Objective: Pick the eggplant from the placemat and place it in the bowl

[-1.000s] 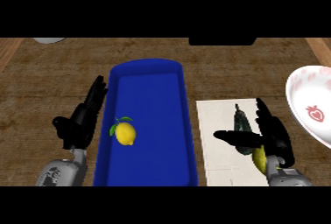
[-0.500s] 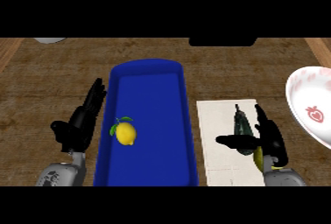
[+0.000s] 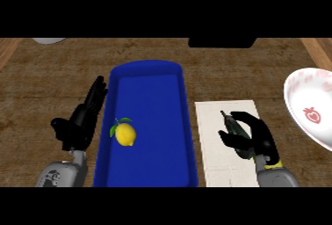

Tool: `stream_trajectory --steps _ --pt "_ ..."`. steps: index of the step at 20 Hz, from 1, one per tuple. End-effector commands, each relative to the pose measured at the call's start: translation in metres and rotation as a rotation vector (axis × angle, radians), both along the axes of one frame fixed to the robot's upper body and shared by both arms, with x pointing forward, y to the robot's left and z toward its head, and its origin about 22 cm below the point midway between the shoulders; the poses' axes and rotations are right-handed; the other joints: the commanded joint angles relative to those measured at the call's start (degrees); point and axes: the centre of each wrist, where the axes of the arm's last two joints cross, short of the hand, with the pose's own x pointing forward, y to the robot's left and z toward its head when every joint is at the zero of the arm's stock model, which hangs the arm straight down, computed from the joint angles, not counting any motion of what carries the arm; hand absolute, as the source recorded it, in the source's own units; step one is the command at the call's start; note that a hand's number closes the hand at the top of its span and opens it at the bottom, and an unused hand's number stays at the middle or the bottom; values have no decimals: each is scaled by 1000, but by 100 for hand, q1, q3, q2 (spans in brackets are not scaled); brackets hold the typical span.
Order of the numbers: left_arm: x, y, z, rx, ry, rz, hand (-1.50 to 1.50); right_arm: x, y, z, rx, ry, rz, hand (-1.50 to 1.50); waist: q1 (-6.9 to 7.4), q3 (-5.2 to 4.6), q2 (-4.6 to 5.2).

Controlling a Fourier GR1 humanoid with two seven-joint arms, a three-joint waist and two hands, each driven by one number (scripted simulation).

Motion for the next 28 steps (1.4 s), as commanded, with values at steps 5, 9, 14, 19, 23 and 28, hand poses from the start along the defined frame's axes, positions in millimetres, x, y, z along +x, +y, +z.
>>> stream_trajectory --steps 5,9,14,19,23,28 --pt "11 9 -2 9 -1 1 0 -5 16 -14 -1 -7 158 150 0 104 89" --pt "-15 -7 1 -18 -13 -18 0 7 19 -14 30 -38 124 150 46 106 82" --pt "-7 8 -3 -8 16 29 0 -50 8 19 71 -343 618 150 -187 114 4" --pt "-11 24 1 15 11 55 0 -89 -15 59 151 -632 747 150 -229 114 -5" --pt "-7 33 7 4 -5 47 0 -120 -41 92 101 -832 739 150 -241 108 19" --pt "-20 13 -3 7 18 38 0 -159 -59 138 -62 -969 708 150 -209 106 18"
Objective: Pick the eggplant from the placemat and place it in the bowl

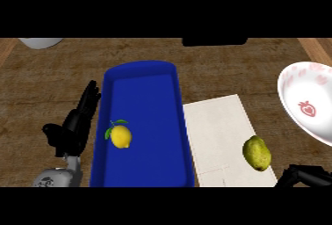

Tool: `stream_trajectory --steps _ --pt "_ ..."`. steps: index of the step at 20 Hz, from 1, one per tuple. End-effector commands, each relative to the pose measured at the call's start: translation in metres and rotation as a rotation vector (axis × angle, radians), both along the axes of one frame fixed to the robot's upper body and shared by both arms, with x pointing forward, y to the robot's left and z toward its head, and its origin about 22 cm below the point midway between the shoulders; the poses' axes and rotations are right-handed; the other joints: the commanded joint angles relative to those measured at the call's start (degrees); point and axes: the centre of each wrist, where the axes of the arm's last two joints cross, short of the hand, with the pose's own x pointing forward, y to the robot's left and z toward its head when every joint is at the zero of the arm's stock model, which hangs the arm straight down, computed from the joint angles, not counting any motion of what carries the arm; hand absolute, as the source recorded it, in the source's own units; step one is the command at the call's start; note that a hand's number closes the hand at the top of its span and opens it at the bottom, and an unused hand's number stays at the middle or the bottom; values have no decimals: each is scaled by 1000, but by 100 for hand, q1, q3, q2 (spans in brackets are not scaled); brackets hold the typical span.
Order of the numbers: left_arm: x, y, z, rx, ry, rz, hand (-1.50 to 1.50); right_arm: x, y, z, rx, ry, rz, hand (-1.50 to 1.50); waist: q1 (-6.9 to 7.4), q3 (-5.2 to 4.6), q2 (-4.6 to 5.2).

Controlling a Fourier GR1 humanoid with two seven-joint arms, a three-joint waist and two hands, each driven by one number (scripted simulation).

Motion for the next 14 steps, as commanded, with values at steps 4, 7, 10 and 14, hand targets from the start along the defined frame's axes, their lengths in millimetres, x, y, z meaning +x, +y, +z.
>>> stream_trajectory --steps 4,7,10,14 --pt "12 0 8 4 -1 -23 0 -42 -12 76 -70 -168 -112 150 119 -6 46" --pt "10 -9 12 -13 -10 -38 0 -48 -9 91 -94 -155 -186 150 163 -10 49" --pt "17 -10 15 8 -14 -52 0 -39 -9 105 -100 -128 -247 150 216 -14 64" --pt "7 11 -2 4 -18 -28 0 -22 -24 129 -115 -153 -302 150 234 -12 56"
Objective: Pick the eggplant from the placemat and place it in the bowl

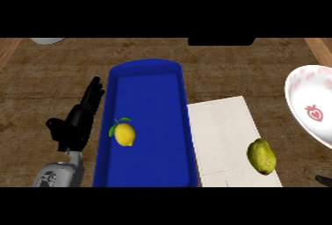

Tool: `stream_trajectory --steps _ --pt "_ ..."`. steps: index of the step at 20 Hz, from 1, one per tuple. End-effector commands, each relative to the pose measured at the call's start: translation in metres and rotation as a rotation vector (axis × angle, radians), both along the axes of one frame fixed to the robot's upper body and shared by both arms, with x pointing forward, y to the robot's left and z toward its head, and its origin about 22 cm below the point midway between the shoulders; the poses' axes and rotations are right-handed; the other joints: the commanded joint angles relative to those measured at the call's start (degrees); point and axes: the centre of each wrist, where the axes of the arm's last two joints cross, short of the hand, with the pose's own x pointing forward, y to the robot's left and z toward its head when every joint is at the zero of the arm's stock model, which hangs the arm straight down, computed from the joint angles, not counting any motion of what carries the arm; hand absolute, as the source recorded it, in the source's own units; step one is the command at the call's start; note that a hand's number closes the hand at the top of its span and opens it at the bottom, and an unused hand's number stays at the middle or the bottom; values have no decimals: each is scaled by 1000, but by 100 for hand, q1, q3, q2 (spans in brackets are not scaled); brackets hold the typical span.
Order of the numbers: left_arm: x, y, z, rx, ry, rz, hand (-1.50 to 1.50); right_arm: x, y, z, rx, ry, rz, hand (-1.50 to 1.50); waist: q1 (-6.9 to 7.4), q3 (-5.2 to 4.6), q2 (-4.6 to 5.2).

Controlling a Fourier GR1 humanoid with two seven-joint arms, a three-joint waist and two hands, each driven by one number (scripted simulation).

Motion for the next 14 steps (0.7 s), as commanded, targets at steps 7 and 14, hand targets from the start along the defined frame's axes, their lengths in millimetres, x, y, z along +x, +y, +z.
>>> stream_trajectory --steps 7,14 --pt "9 -5 2 -12 -5 -3 0 34 -12 78 18 -7 -93 150 62 5 11" --pt "-5 -9 -8 -1 -17 -14 0 76 -46 56 -262 29 -279 150 92 10 32"
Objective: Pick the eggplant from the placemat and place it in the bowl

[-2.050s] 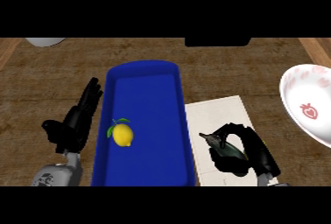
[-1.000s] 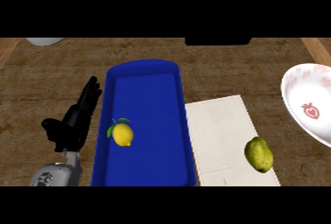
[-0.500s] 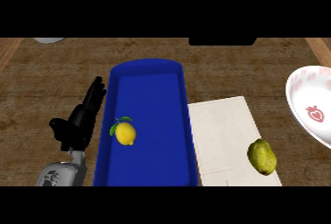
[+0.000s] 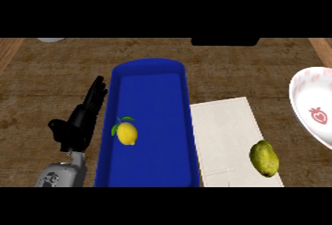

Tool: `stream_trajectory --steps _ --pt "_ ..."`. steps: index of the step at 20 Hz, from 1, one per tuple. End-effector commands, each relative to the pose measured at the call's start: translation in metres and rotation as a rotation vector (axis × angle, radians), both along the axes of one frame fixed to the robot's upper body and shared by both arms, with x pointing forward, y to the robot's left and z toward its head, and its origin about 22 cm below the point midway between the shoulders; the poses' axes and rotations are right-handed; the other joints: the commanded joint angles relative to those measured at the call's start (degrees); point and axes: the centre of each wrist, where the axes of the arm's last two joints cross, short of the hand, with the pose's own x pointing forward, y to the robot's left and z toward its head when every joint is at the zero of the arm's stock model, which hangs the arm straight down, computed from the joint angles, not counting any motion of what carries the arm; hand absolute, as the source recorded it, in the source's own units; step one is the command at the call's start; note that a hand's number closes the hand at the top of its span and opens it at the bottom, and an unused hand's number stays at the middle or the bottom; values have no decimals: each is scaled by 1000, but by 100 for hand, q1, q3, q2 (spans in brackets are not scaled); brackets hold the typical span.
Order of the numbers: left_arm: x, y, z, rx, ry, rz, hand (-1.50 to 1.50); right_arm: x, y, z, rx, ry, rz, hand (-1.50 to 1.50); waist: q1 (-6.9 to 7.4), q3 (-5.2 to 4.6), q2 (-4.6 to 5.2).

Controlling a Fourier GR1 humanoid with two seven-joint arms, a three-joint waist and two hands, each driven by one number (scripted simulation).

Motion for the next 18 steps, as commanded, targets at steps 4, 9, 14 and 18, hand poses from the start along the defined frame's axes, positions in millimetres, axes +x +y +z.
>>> stream_trajectory --steps 4,9,14,18 --pt "2 5 3 -15 -2 5 0 50 -52 -34 -179 26 -97 150 53 8 22" --pt "-1 2 5 -13 -13 5 0 85 -69 -75 -164 45 -162 150 64 7 13" --pt "-4 10 0 21 1 -5 0 107 -99 -100 -186 66 -198 150 46 7 8" --pt "-2 6 -10 -9 6 -7 0 114 -130 -128 -217 132 -208 150 55 7 17"
